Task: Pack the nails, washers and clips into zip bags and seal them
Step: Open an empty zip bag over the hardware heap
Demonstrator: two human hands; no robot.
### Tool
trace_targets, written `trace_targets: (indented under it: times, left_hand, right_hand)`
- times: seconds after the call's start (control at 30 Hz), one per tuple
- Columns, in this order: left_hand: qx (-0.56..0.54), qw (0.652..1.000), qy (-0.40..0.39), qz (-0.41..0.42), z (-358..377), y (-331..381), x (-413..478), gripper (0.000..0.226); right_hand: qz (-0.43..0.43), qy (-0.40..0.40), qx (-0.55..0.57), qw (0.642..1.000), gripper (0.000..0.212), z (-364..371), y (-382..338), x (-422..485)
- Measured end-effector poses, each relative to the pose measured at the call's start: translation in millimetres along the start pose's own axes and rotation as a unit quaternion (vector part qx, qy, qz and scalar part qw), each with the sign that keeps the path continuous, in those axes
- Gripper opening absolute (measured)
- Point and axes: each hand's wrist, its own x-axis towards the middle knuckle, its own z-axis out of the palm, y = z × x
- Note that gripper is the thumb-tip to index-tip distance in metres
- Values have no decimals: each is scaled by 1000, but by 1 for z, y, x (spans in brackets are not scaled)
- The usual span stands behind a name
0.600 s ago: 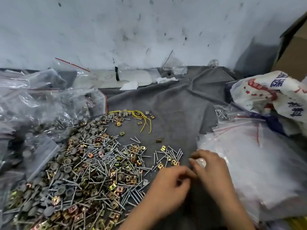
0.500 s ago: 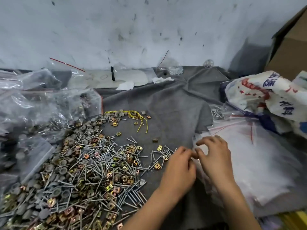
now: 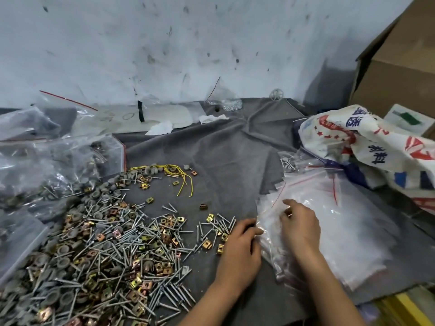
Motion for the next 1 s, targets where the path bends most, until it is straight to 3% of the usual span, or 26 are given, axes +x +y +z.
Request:
trace_targets:
  times: [0.13, 0.27, 0.3, 0.37, 0.4, 0.43, 0.57, 0.67, 0.77, 0.9, 1.0]
  left_hand:
    - [-1, 1000, 0, 2, 0, 2, 0, 24]
    - [-98, 994, 50, -22, -15, 11, -1, 26]
    - [-184, 977, 75, -74, -27, 17, 1, 23]
    - [-383, 901, 84, -186, -56, 26, 7, 27]
    - [-447, 864, 73, -221, -70, 27, 10, 34]
    - [-462, 853, 60, -236, -85, 28, 10, 36]
    - [-370, 887, 55, -271, -129, 25, -6, 13]
    - [-343, 883, 58, -314, -150, 18, -26, 19]
    - [-342, 878, -14, -334, -171, 18, -41, 25]
    - [-193, 936, -134, -263, -191, 23, -51, 31]
    - [-46, 965, -139, -217, -195, 24, -51, 35]
  right_hand:
    - [-43, -12, -37, 998, 25, 7, 3, 6]
    - [-98, 83, 100, 987, 23, -13, -14, -2]
    - [-140, 116, 141, 973, 21, -22, -23, -10]
    - [-252, 132, 176, 942, 19, -34, -45, -37]
    - [-299, 114, 180, 930, 21, -35, -54, -55]
    - [-335, 89, 181, 920, 24, -32, -63, -74]
    - [-406, 27, 163, 899, 27, -12, -85, -120]
    - [-351, -55, 275, 894, 24, -8, -93, -131]
    - [-180, -149, 404, 885, 27, -11, -100, -139]
    - [-111, -197, 442, 868, 24, -16, -111, -150]
    - [-83, -214, 452, 862, 19, -19, -118, -156]
